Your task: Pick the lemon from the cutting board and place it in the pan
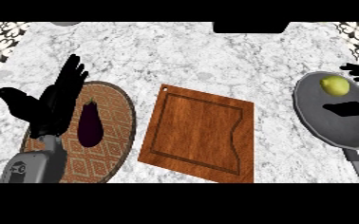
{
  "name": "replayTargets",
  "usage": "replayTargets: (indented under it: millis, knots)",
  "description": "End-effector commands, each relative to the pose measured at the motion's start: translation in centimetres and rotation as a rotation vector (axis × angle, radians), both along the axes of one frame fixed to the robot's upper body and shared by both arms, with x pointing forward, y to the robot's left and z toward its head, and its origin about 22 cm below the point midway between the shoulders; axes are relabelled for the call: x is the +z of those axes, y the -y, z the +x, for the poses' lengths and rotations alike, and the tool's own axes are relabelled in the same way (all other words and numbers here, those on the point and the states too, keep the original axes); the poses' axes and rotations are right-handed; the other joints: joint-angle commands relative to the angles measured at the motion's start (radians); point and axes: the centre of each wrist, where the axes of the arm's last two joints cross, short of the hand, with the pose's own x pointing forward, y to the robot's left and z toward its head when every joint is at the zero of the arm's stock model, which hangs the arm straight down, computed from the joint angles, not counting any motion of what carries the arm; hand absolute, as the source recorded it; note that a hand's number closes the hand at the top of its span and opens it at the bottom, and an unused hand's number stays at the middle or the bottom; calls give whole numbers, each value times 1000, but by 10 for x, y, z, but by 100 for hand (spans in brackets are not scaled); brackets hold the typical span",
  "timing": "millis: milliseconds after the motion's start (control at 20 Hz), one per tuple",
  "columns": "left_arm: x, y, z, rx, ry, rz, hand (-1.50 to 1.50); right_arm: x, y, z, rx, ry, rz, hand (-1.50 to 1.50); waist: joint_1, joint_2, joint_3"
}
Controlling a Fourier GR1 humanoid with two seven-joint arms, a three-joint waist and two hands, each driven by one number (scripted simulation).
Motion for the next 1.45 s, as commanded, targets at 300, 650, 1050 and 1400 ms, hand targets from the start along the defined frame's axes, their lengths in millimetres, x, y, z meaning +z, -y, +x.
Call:
replayTargets:
  millis: [300,650,1050,1400]
  knots:
    - [-8,-17,-10,7,-21,-9,0,10,57,-38,-44,296,404,-150,-17,-5,1]
    - [-5,-12,-11,26,0,-12,0,36,135,-126,14,390,595,-150,-28,-6,1]
    - [0,-4,-8,15,-6,-14,0,16,160,-213,74,383,678,-150,-17,-4,1]
    - [-5,0,-10,35,8,5,0,13,151,-208,88,363,640,-150,-15,-4,0]
